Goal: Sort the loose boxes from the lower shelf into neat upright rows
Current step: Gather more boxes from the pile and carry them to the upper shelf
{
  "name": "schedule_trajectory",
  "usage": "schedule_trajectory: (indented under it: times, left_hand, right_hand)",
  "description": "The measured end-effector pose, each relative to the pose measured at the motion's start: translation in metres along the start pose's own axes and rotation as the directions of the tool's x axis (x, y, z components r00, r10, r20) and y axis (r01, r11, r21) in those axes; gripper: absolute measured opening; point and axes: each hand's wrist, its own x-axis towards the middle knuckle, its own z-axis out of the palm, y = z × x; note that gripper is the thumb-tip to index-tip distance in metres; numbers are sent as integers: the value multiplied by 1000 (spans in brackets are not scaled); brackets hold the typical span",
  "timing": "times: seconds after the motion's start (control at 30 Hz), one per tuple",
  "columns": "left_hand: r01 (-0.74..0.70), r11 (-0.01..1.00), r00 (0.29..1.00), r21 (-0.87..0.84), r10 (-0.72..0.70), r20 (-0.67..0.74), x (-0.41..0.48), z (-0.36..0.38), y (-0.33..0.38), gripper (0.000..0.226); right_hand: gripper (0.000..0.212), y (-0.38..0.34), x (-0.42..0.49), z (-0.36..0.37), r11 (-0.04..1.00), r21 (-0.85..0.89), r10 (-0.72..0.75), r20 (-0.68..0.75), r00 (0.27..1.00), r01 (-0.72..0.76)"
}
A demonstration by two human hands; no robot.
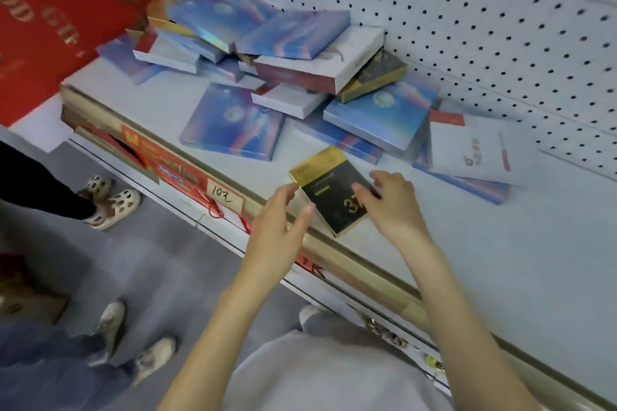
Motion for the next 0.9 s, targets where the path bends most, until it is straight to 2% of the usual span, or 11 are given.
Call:
schedule_trajectory:
  times: [0.03, 0.1, 0.2, 0.3, 0.37, 0.43, 0.5, 0.6, 0.7, 0.8, 0.9]
  left_hand:
    - [8, 1000, 999, 10, -9, 37, 4, 3, -1, 44]
    - [-7, 999, 997, 54, 3, 72, 11, 8, -3, 45]
    - [-12, 997, 999, 76, 8, 44, 18, 14, 0, 47]
    - [21, 977, 998, -212, -33, -52, 15, 13, 12, 48]
    - [21, 894, 978, -448, -111, -175, 16, 5, 21, 47]
    - [16, 820, 936, -572, -213, -279, 24, -9, 25, 42]
    - [53, 740, 919, -671, -299, -258, 36, -23, 23, 35]
    - [142, 648, 929, -748, -348, -124, 49, -41, 18, 21]
    - [149, 572, 924, -807, -371, -93, 57, -59, 6, 16]
    - [137, 569, 915, -811, -387, -117, 76, -89, -12, 19]
    - [175, 534, 906, -827, -417, -77, 99, -126, -36, 19]
  right_hand:
    - [41, 0, 0, 5, 998, -53, -14, -12, 1000, 13]
    - [35, -2, -5, 16, 999, -27, -22, -61, 998, 20]
    - [30, -11, -19, 30, 967, 256, 46, -153, 987, -5]
    - [27, -23, -26, 31, 803, 595, 100, -196, 975, 37]
    - [28, -34, -27, 29, 722, 686, 70, -204, 976, 91]
    - [26, -49, -28, 27, 610, 785, 37, -162, 986, 106]
    - [25, -67, -27, 26, 517, 853, 1, -82, 997, 70]
    - [26, -87, -20, 28, 562, 822, -91, -50, 995, 93]
    - [17, -106, -3, 24, 640, 757, -144, -51, 988, 132]
    - [18, -129, 29, 10, 705, 663, -150, -209, 966, 253]
    - [21, -155, 71, -9, 726, 637, -3, -373, 928, 258]
